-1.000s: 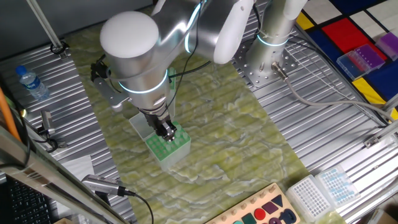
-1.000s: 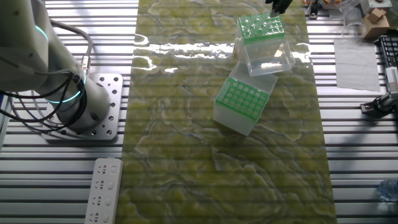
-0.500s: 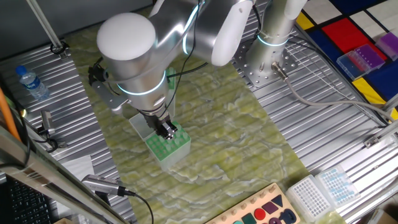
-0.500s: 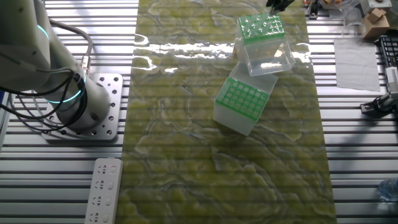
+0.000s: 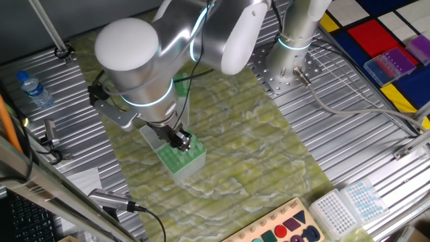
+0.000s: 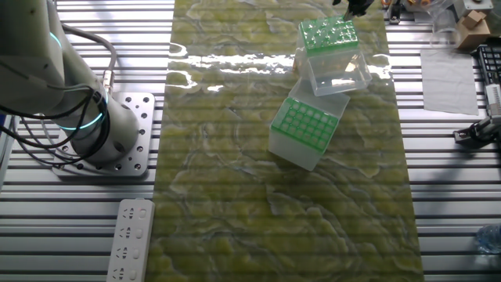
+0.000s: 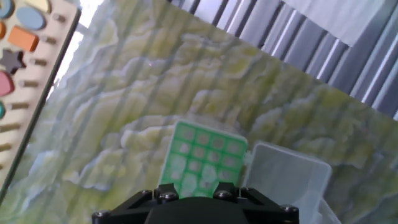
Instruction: Transfer all large pipette tips from one holder to another
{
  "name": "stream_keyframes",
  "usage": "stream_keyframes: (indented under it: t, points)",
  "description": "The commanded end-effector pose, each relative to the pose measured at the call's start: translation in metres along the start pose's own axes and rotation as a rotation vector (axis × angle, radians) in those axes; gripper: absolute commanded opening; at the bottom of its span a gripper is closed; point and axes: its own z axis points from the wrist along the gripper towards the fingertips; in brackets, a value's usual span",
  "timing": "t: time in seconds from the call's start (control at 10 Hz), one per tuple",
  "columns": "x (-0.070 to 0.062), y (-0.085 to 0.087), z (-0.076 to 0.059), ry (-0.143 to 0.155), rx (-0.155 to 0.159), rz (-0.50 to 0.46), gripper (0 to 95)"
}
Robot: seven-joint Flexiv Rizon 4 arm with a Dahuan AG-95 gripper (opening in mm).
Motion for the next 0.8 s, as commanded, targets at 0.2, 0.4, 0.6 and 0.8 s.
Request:
stream_keyframes:
  t: [0.2, 0.4, 0.6, 0.8]
  points:
    - [-0.005, 0.009, 0.014, -0.022, 0.018, 0.012, 38.0]
    - [-0.006, 0.013, 0.018, -0.026, 0.021, 0.007, 38.0]
    - [-0.007, 0.015, 0.023, -0.032, 0.024, 0.006, 38.0]
    - [-0.008, 0.017, 0.028, -0.04, 0.031, 0.004, 38.0]
